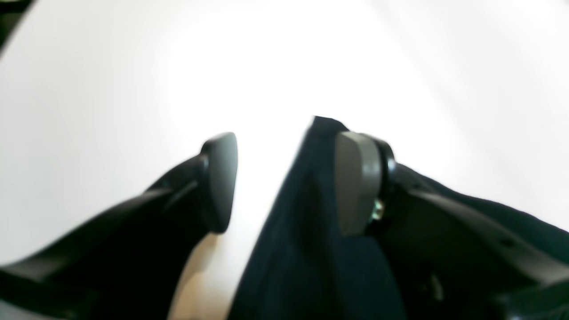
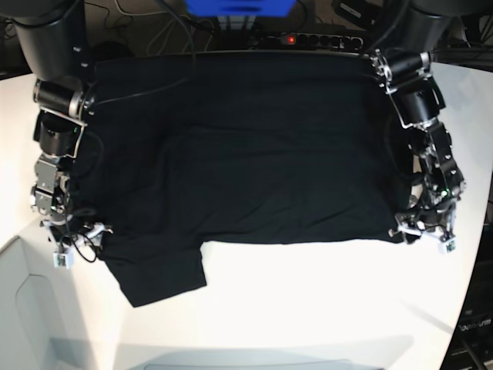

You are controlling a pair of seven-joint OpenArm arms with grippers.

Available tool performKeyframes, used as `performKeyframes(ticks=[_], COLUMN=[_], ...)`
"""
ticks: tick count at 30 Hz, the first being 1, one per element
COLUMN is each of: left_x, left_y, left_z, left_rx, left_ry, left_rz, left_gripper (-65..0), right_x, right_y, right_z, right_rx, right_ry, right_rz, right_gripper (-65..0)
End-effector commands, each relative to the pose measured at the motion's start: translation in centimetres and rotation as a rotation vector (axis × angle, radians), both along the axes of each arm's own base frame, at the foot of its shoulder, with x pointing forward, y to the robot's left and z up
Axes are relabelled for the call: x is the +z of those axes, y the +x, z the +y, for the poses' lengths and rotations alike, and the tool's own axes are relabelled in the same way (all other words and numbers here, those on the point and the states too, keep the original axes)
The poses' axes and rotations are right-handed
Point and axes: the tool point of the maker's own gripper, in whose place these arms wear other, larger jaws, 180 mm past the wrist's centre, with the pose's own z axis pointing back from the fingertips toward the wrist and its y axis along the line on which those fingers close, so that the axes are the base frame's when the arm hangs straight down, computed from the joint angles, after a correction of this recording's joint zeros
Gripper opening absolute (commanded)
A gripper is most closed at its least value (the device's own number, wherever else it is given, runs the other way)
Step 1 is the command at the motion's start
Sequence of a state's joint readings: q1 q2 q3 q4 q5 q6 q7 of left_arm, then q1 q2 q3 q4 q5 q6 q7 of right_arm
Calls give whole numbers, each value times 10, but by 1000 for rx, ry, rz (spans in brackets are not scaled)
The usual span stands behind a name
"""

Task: Fold the T-shirt properly
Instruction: 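Release the edge and move both grippers to the shirt's hem corners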

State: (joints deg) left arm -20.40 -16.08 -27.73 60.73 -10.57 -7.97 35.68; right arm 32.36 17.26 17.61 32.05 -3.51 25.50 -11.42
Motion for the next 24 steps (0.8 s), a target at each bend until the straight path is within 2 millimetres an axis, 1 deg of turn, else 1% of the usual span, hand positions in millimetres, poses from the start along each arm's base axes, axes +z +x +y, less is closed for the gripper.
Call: performKeyframes(ticks=[1, 5, 7, 13, 17, 19, 20, 23, 24], left_x=[19, -3, -10, -32, -42, -42, -42, -42, -42], left_y=[11, 17, 20, 24, 23, 24, 24, 23, 23], left_z=[13, 5, -1, -15, -18, -19, -19, -19, -18], left_rx=[12, -6, -23, -67, -67, -68, -68, -68, -65], left_ry=[35, 27, 33, 44, 28, 27, 27, 27, 27], left_rz=[-48, -22, -17, 14, 41, 39, 39, 40, 40], left_gripper=[-312, -312, -312, -312, -319, -360, -402, -572, -630], right_x=[10, -1, -4, -4, -5, -5, -5, -5, -6], right_y=[7, -3, -3, -4, -5, -5, -5, -5, -5], right_z=[-6, -4, 1, 1, 1, 1, 1, 1, 1], right_rx=[2, 8, 12, 13, 14, 14, 15, 15, 15], right_ry=[-19, -24, -17, -18, -18, -18, -18, -18, -18], right_rz=[-8, 17, 20, 22, 27, 27, 26, 27, 30], right_gripper=[-239, -242, -260, -384, -447, -495, -528, -650, -650])
